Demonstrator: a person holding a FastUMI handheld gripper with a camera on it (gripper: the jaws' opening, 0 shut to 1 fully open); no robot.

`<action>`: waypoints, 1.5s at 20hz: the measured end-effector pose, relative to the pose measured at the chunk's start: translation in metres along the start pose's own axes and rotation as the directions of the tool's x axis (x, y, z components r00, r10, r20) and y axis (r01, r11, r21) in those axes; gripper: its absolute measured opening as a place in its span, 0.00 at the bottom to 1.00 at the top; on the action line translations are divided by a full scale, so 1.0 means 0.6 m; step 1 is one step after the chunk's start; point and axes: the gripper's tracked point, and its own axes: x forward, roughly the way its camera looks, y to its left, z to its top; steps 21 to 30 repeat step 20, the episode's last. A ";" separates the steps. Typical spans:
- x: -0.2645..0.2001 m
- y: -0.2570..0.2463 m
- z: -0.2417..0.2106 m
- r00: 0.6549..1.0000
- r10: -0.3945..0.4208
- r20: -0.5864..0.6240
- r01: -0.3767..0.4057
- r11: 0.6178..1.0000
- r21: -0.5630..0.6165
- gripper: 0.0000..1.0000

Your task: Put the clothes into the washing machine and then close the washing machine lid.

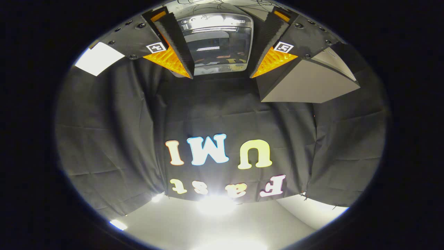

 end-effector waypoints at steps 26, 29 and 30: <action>-0.193 -0.078 0.010 0.996 0.016 0.088 -0.013 0.999 -0.032 0.96; -0.193 -0.078 0.010 0.996 0.016 0.088 -0.013 0.999 -0.032 0.96; -0.193 -0.078 0.010 0.996 0.016 0.088 -0.013 0.999 -0.032 0.96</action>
